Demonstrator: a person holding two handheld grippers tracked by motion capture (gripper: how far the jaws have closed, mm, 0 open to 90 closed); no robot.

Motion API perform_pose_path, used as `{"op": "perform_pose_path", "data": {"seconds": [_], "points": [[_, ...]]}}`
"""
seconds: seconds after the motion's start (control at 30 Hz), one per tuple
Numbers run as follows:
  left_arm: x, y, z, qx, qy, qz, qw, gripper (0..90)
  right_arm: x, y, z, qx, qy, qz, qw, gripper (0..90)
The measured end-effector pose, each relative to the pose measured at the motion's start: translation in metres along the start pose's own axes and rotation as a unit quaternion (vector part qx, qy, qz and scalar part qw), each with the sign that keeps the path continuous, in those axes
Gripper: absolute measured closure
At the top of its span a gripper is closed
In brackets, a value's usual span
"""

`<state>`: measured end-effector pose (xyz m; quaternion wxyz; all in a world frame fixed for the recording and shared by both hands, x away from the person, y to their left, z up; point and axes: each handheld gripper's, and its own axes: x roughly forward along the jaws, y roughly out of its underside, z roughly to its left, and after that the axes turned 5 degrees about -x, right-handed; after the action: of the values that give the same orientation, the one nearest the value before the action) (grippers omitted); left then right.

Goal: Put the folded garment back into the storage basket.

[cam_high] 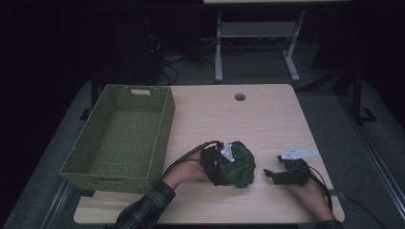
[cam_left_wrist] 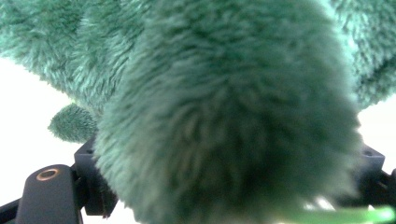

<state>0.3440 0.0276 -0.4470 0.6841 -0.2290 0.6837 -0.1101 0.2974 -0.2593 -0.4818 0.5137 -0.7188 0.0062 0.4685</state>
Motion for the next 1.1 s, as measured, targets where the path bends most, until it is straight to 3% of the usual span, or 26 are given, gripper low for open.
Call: {"op": "perform_pose_path", "data": {"seconds": [0.17,0.3,0.43,0.57,0.87,1.1], "points": [[0.001,-0.002,-0.001,-0.006,-0.014,0.009,0.9998,25.1,0.0,0.0,0.0,0.0,0.0,0.0,1.0,20.1],[0.0,-0.003,0.0,-0.004,-0.027,0.014,0.9995,40.3,0.0,0.0,0.0,0.0,0.0,0.0,1.0,20.0],[-0.002,-0.004,0.0,-0.007,-0.025,0.015,0.9996,55.9,0.0,0.0,0.0,0.001,0.0,0.0,1.0,20.0],[-0.004,-0.004,0.001,-0.014,-0.02,0.015,0.9996,66.0,0.0,0.0,0.0,0.001,0.0,0.0,1.0,20.0],[-0.024,-0.004,0.005,-0.042,-0.007,-0.013,0.999,75.9,0.0,0.0,0.0,0.0,-0.001,0.001,1.0,19.1],[-0.049,-0.004,0.009,-0.051,-0.021,-0.023,0.9982,76.4,0.0,0.0,0.0,0.001,-0.001,0.001,1.0,19.1]]}}
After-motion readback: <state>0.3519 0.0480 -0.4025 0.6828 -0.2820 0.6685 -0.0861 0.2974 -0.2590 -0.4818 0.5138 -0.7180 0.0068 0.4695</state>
